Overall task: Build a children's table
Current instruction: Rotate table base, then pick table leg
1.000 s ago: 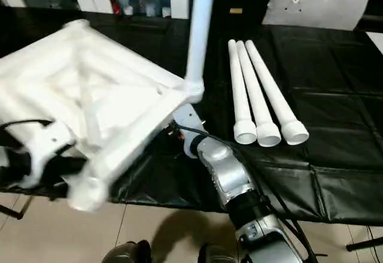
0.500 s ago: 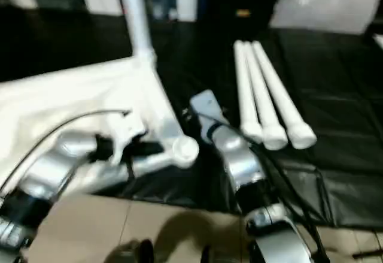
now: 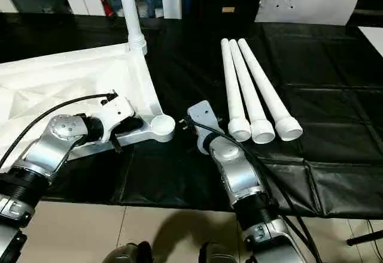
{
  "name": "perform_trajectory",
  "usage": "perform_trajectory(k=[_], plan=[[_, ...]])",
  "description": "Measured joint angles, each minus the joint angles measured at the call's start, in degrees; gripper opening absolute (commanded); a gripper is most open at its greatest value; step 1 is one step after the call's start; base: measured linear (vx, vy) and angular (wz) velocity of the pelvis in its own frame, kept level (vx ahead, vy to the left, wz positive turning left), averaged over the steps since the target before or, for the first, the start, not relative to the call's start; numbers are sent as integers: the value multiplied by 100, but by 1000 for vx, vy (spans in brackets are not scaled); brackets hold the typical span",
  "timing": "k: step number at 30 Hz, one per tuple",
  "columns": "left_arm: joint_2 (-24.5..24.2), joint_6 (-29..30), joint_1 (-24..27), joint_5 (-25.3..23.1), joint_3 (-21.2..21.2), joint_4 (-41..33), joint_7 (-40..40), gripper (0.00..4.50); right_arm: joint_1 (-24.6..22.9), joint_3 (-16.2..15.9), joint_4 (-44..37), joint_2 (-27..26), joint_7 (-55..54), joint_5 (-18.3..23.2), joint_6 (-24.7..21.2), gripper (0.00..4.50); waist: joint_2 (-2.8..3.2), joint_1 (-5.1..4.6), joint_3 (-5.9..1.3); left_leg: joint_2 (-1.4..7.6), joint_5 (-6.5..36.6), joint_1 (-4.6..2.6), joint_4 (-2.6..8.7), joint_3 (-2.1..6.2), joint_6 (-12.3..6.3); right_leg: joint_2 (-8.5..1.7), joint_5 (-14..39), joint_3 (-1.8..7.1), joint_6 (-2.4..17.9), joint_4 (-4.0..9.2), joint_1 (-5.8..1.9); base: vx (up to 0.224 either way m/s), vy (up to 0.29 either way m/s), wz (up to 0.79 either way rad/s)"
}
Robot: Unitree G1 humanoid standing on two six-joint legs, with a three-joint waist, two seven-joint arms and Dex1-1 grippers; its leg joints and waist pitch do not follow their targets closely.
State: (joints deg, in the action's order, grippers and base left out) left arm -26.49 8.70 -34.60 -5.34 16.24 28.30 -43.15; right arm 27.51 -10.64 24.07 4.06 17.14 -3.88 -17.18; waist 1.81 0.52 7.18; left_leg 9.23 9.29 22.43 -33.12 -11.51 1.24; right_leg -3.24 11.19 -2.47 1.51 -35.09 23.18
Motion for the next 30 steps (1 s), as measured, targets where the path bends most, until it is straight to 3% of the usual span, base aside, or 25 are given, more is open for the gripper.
perform_trajectory(k=[5,9,12,18,25,30], plan=[[115,-62,47,320,-321,42,-7,13,69,153,-585,268,209,174,-20,450,-16,3,12,1,-1,31,-20,-1,-2,0,-5,2,3,-6,22,0,0,0],[202,-158,55,779,-716,-205,-105,47,372,408,-1099,282,326,404,-33,450,-20,44,9,7,9,50,-41,0,-17,0,-5,-4,4,-10,30,0,0,0],[174,-110,102,928,-832,-594,-174,58,488,525,-1201,176,169,467,-142,450,-19,127,9,7,9,52,-47,0,-18,-1,-5,-4,4,-12,30,0,0,0],[25,192,357,1072,-960,-1109,-261,116,714,816,-1204,190,-114,554,-514,450,-20,187,9,6,9,52,-65,0,-17,-2,-8,-1,8,-18,25,0,0,0],[-151,867,734,1517,-973,-2370,-636,178,1182,987,-696,399,-450,425,-1000,450,-20,176,9,6,8,51,-71,0,-15,-3,-12,-1,10,-29,26,0,0,0],[-173,1541,1005,1931,-892,-3244,-781,221,1796,1232,197,629,-688,419,-1572,450,-21,162,9,6,8,52,-80,0,-15,-3,-12,0,10,-39,27,0,0,0]])
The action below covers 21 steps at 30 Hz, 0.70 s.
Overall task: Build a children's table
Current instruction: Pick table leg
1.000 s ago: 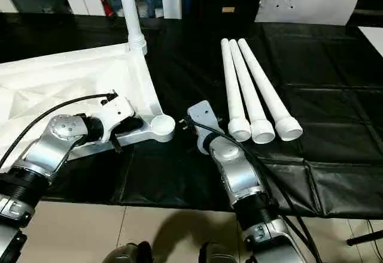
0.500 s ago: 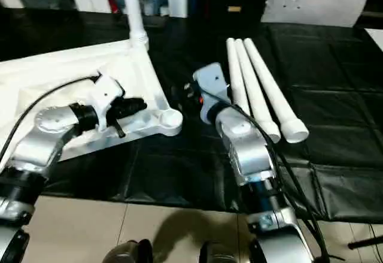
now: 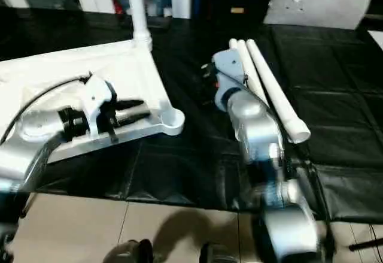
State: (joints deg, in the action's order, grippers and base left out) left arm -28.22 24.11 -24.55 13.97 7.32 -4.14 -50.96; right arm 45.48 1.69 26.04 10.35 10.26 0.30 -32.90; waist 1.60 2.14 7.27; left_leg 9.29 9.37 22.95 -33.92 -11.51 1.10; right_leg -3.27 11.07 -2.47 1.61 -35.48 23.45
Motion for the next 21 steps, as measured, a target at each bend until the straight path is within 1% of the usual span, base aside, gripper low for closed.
perform_trajectory(k=[3,6,11,17,21], plan=[[7,234,34,61,29,-277,6,234,308,48,615,122,-44,3,-169,450,-1,-7,0,0,0,-1,-7,0,0,0,0,1,0,-7,0,0,0,0],[7,325,42,69,73,-375,13,266,489,85,1053,186,-80,-6,-400,450,0,-14,0,0,0,0,-14,0,0,0,0,2,0,-14,1,0,0,0],[-42,578,146,70,252,-581,13,266,797,114,1683,200,-181,-9,-722,450,-1,-26,0,2,0,0,-24,0,0,0,0,3,0,-27,4,0,0,0],[-75,681,149,69,263,-601,20,266,938,233,2076,198,-269,9,-790,450,-1,-18,0,3,0,1,-41,1,0,0,0,5,-1,-41,4,0,0,0],[-131,704,149,69,266,-610,16,266,1087,266,2272,190,-240,84,-1044,450,-1,-22,0,4,0,1,-49,1,0,0,0,5,-1,-50,5,0,0,0]])
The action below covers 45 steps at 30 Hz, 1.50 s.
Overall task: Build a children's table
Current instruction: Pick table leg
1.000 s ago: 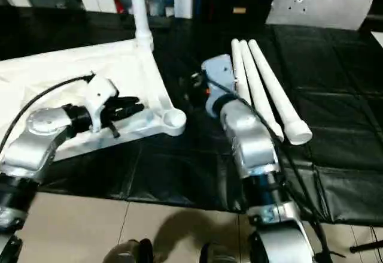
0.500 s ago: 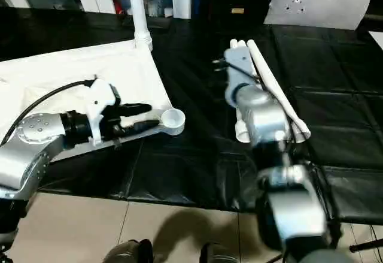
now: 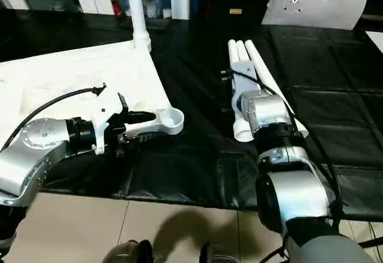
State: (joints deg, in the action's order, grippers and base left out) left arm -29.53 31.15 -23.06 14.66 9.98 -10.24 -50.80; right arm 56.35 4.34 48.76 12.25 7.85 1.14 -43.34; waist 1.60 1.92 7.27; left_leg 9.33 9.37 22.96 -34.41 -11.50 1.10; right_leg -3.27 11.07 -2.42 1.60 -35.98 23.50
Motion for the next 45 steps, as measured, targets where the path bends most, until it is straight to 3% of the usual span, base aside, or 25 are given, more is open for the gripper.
perform_trajectory(k=[9,35,45], plan=[[-37,4,4,-29,8,-3,1,266,35,198,200,-38,324,273,-378,450,-8,15,-5,2,0,0,-9,1,0,0,0,-1,0,-7,-2,0,0,0],[-42,6,7,-80,122,-5,109,273,32,227,358,-30,767,428,-592,205,-72,51,-44,11,0,-1,-46,2,0,0,-8,-5,6,-29,-10,0,0,0],[-27,-11,-68,-90,120,150,124,273,-314,850,-78,-117,835,957,-340,184,-68,113,-46,13,0,0,-63,3,0,0,-11,-4,6,-47,-9,0,0,0]])
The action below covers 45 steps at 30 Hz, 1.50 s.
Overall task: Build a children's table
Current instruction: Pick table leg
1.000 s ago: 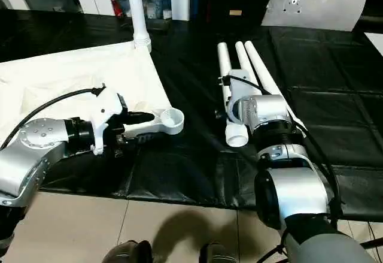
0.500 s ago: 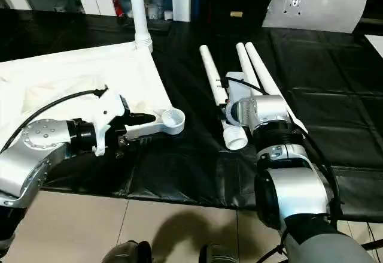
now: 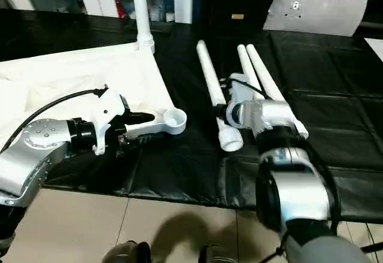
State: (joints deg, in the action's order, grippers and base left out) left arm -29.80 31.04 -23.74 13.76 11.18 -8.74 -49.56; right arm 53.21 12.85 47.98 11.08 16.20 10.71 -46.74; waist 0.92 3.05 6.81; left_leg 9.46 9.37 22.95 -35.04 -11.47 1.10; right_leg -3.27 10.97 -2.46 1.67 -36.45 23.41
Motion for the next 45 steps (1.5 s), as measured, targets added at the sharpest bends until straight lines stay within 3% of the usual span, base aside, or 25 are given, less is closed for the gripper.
perform_trajectory(k=[4,9,14,17,21,27,35,41,45], plan=[[97,-17,-124,-2,0,75,51,273,-234,222,-453,-194,34,268,283,184,15,32,-9,1,0,0,-10,1,0,0,0,1,0,-13,2,0,0,0],[568,-57,-331,3,-199,323,554,273,-589,485,-1226,-324,312,594,1163,184,16,77,-10,4,0,3,-31,1,0,-4,0,-2,0,-25,0,0,0,0],[1178,-54,-712,244,-650,475,1158,273,-710,714,-1866,-357,1049,1238,1107,184,15,56,-11,5,0,2,-45,2,-1,-5,-5,-1,-2,-27,-6,0,0,0],[1717,25,-972,740,-1078,742,1442,273,-1155,772,-2359,-399,1665,1604,1273,184,15,96,-14,5,0,6,-45,5,-3,-5,-5,-6,-2,-25,-7,0,0,0],[2126,193,-1293,1268,-1465,921,1662,273,-1548,710,-2741,-501,2180,1925,1354,184,17,106,-16,5,0,8,-47,5,-10,-5,-5,-6,-2,-24,-5,0,0,0],[2633,547,-1524,2028,-1888,982,1917,273,-1654,650,-3183,-527,2345,2130,1312,184,20,117,-18,6,-2,7,-49,9,-13,-5,-6,-11,-1,-25,-7,0,0,0],[2766,786,-1524,2234,-1962,989,2057,273,-1998,479,-3584,-689,2378,2336,1208,184,19,158,-18,6,-1,12,-49,10,-14,-5,-6,-12,-2,-19,-7,0,0,0],[2823,858,-1549,2256,-1918,1128,2189,273,-2289,28,-4020,-683,2561,2321,1267,184,19,188,-18,6,-1,12,-47,12,-14,-5,-4,-13,-6,-16,-7,0,0,0],[2823,848,-1550,2233,-1907,1242,2233,273,-2437,-207,-4122,-694,2624,2122,1562,184,19,189,-18,6,-1,14,-47,12,-14,-5,-6,-12,-9,-10,-8,0,0,0]])
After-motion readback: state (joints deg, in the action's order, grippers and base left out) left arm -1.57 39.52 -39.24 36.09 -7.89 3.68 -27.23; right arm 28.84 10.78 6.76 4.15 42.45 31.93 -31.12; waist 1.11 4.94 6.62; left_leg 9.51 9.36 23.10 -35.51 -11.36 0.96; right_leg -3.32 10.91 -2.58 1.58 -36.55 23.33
